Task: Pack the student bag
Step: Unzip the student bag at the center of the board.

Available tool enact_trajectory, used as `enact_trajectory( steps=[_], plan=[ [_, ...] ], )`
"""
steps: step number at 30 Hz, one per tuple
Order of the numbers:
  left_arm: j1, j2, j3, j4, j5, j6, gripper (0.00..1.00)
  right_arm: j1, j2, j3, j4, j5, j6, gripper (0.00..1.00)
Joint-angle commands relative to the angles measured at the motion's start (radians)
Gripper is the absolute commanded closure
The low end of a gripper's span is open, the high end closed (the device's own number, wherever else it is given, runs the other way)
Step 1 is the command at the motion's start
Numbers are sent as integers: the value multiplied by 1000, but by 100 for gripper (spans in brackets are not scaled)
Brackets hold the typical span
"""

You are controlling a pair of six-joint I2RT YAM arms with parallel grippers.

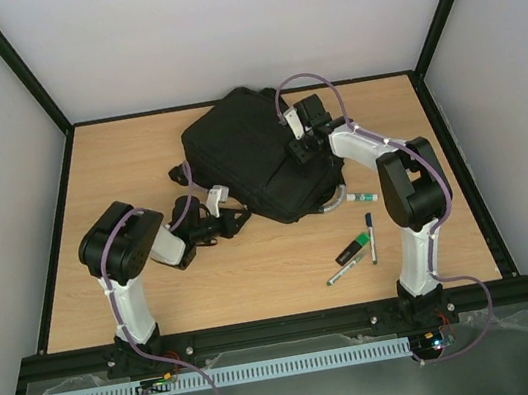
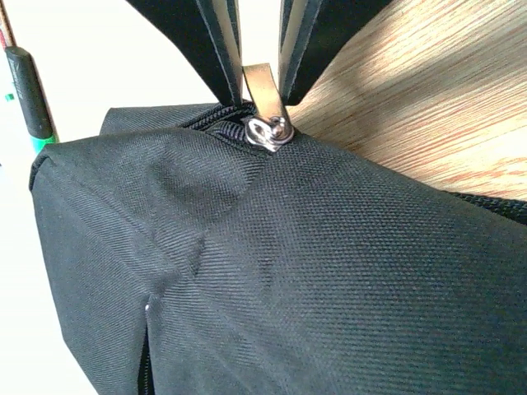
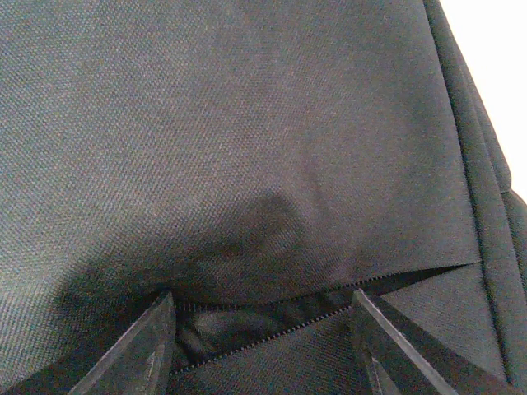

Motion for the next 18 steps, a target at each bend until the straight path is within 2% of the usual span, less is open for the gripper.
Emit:
enact_trajectory(
  steps=[1, 7, 12, 18],
  plan=[
    [-5, 5, -8, 64, -14, 14, 89, -8, 106, -87, -226, 44, -16, 41],
    [-5, -22, -12, -2, -77, 4, 98, -9, 108, -89, -227, 41, -16, 41],
    [-14, -110, -36, -140, -185, -7, 98, -8, 108, -89, -230, 35, -15, 41],
    [-87, -210, 56, -493, -294, 87, 98, -8, 113, -86, -237, 24, -10, 41]
  ],
)
